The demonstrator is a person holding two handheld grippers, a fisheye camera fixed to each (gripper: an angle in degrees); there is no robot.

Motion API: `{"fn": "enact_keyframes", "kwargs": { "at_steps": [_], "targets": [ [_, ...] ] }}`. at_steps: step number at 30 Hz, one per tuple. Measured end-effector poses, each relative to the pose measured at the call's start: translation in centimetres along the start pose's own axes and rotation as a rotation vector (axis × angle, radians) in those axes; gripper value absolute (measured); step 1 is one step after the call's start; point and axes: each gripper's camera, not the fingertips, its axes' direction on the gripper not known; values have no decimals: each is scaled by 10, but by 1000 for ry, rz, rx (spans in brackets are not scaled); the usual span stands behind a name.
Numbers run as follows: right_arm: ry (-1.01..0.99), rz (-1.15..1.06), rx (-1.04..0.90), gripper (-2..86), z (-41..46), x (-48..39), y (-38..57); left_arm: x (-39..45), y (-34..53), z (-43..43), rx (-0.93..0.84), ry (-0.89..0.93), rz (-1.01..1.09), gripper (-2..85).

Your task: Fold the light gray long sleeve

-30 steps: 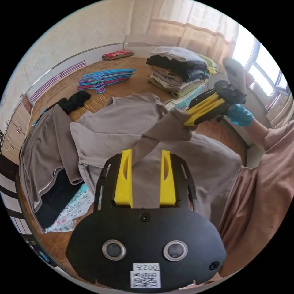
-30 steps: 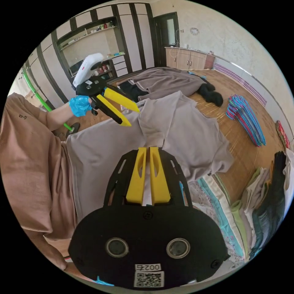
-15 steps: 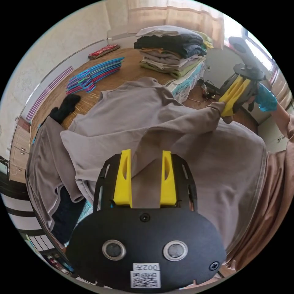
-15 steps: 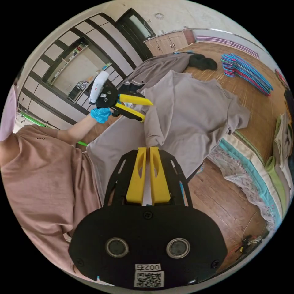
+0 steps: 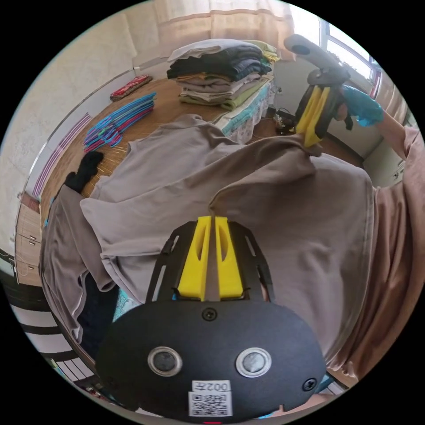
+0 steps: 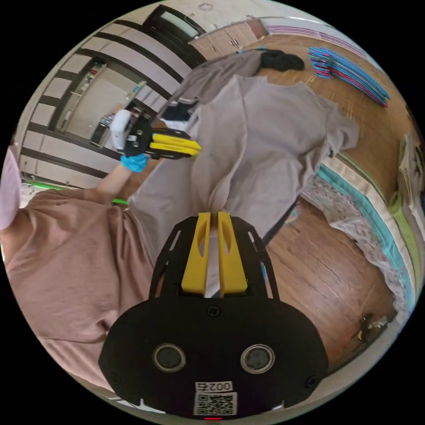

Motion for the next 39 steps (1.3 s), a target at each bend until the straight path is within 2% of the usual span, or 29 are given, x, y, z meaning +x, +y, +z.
{"fn": "enact_keyframes", "kwargs": {
  "at_steps": [3,8,15,20,27,37,39],
  "targets": [
    [108,33,6,94,-1,2,5,13,5,2,-27,5,26,-8],
    [146,66,72,83,-19,1,17,22,11,3,-54,23,20,-7],
    [132,-11,117,119,-23,-24,38,34,10,-13,51,48,20,53],
    [222,33,181,63,-11,-24,50,58,-5,-16,116,53,121,70],
    [47,43,301,7,-45,-25,68,85,-19,-7,165,18,187,65],
    [85,156,202,11,-24,4,72,69,-2,-14,194,146,128,5],
    [163,175,156,22,-3,12,72,67,-1,-11,179,194,137,12]
  ]
}}
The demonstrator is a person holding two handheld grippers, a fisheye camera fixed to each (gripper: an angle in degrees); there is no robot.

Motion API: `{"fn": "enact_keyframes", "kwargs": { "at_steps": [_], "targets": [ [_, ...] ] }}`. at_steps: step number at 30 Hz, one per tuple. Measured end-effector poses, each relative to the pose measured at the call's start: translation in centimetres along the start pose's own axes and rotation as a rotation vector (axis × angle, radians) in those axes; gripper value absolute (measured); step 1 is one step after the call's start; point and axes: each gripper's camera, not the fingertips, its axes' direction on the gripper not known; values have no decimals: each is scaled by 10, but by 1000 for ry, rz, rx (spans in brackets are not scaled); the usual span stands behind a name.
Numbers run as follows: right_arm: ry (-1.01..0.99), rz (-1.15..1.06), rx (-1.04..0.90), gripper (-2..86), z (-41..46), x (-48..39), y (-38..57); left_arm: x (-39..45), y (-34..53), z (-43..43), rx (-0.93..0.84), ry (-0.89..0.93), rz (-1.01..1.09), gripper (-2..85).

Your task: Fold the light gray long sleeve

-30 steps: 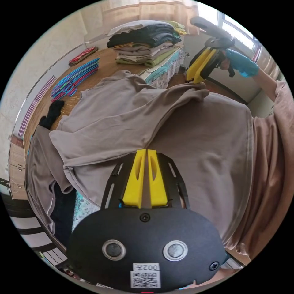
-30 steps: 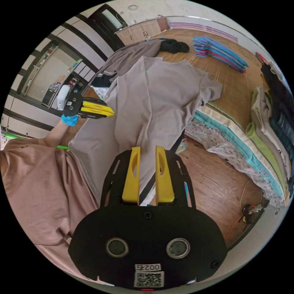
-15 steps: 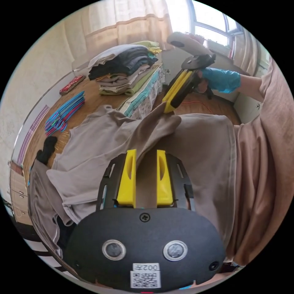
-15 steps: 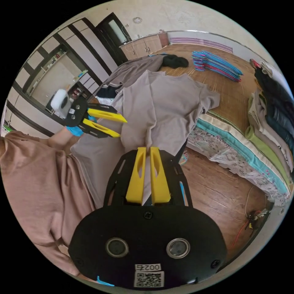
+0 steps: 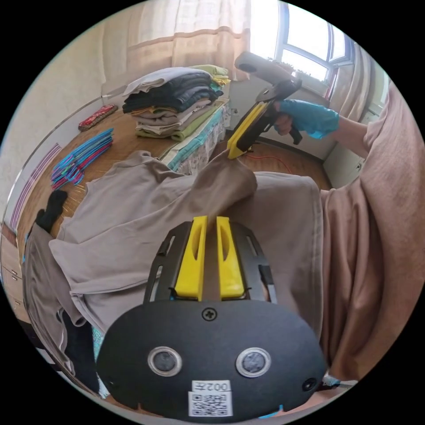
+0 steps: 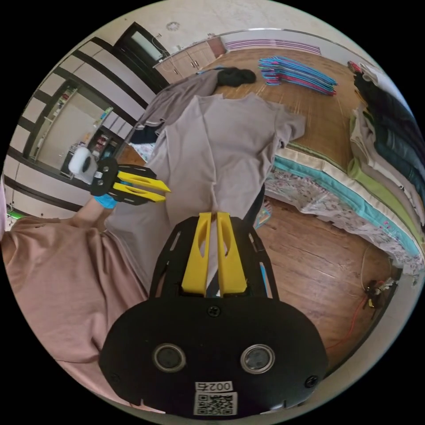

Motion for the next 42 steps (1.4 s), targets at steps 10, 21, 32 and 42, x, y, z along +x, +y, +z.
{"fn": "enact_keyframes", "kwargs": {
  "at_steps": [10,21,32,42],
  "targets": [
    [64,-45,56,71,28,5,26,8,-5,3,39,6,57,60],
    [83,-93,86,82,88,10,58,15,-13,7,91,34,110,-6],
    [80,-74,6,63,167,42,67,4,4,7,67,149,71,19],
    [112,-278,226,64,187,34,-23,-79,81,-42,8,-329,-275,60]
  ]
}}
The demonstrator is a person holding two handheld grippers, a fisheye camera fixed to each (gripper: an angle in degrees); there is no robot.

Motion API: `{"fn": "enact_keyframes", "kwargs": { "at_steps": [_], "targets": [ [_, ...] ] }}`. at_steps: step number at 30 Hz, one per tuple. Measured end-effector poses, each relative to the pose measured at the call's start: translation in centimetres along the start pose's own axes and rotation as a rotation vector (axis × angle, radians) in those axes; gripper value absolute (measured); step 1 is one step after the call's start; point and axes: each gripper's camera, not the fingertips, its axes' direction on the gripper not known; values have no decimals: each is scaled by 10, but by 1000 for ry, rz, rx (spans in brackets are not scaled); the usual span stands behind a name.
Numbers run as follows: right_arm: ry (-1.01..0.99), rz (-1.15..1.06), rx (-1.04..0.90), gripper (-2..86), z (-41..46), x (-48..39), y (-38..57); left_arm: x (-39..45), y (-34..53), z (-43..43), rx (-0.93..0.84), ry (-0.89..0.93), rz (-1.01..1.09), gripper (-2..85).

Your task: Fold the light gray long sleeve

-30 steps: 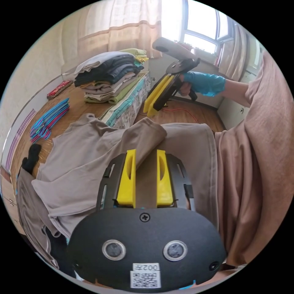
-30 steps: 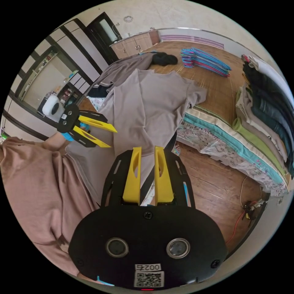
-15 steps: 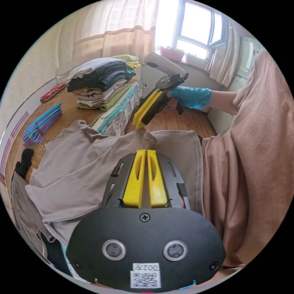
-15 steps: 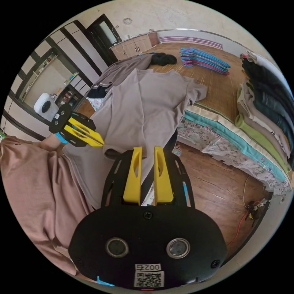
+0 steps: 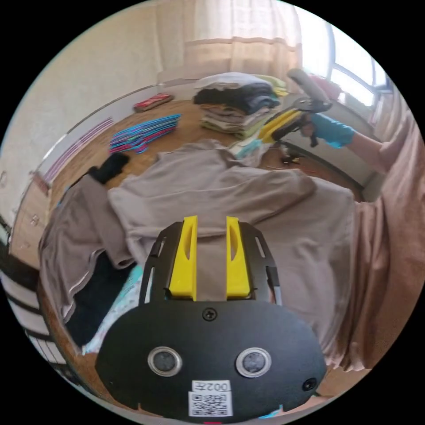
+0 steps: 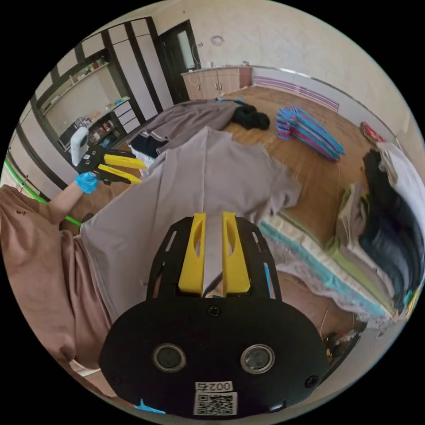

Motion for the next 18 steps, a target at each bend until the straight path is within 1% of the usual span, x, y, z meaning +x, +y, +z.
{"fn": "enact_keyframes", "kwargs": {
  "at_steps": [1,3,7,11,14,16,18],
  "targets": [
    [-9,-15,18,64,8,0,-9,-13,6,3,-23,-100,-35,61],
    [-47,-72,75,67,46,-2,-49,-29,12,10,-51,-196,-75,65],
    [-100,-114,130,77,120,1,-111,-50,17,35,-96,-299,-117,73],
    [-208,-73,146,98,215,19,-180,-60,19,54,-110,-333,-152,68],
    [-197,-52,131,111,283,26,-219,-64,21,61,-98,-358,-171,59],
    [-187,-35,120,113,322,29,-239,-65,25,64,-97,-363,-174,35],
    [-223,33,92,106,372,41,-257,-66,30,64,-85,-362,-194,11]
  ]
}}
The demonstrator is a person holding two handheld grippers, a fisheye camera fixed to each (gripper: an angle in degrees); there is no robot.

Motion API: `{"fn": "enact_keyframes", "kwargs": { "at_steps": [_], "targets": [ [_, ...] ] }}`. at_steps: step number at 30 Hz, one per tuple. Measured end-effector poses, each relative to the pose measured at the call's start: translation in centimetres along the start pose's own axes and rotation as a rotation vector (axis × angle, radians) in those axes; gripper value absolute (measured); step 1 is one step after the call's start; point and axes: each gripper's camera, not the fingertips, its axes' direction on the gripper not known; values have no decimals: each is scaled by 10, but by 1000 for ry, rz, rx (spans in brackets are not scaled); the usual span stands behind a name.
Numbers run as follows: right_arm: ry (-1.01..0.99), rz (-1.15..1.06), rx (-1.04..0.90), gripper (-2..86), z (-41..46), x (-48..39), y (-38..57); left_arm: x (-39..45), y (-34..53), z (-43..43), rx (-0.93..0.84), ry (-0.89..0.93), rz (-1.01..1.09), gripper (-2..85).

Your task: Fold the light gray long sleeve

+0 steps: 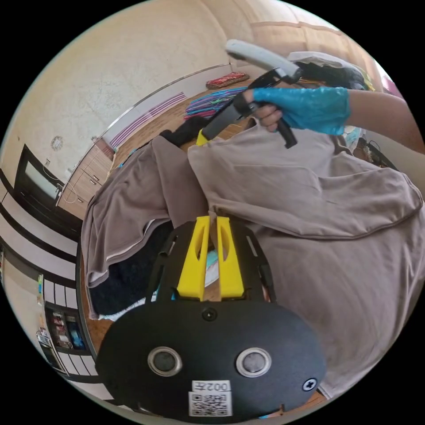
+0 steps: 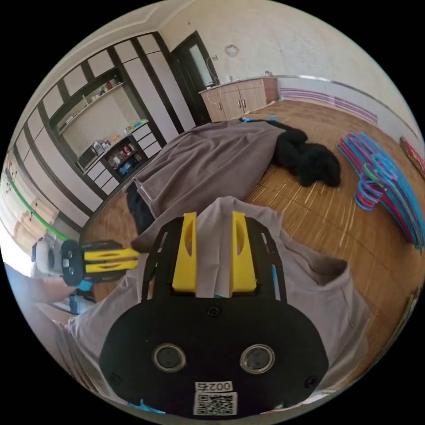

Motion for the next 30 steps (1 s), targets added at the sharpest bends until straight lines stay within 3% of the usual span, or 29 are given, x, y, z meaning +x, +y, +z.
{"fn": "enact_keyframes", "kwargs": {
  "at_steps": [4,8,11,17,23,30],
  "targets": [
    [-41,76,-57,36,56,25,-12,-13,14,-6,38,-10,-144,-7],
    [55,-33,24,1,78,15,-27,-21,22,-11,76,-46,-209,-10],
    [108,-90,10,-1,107,12,-42,-28,23,-8,75,-86,-235,-10],
    [137,-95,-139,15,182,32,-53,-49,23,21,-21,9,-287,-10],
    [16,-70,-104,61,177,62,-41,-58,28,21,2,112,-226,-4],
    [83,-109,-60,45,193,56,-17,-60,26,25,34,117,-171,31]
  ]
}}
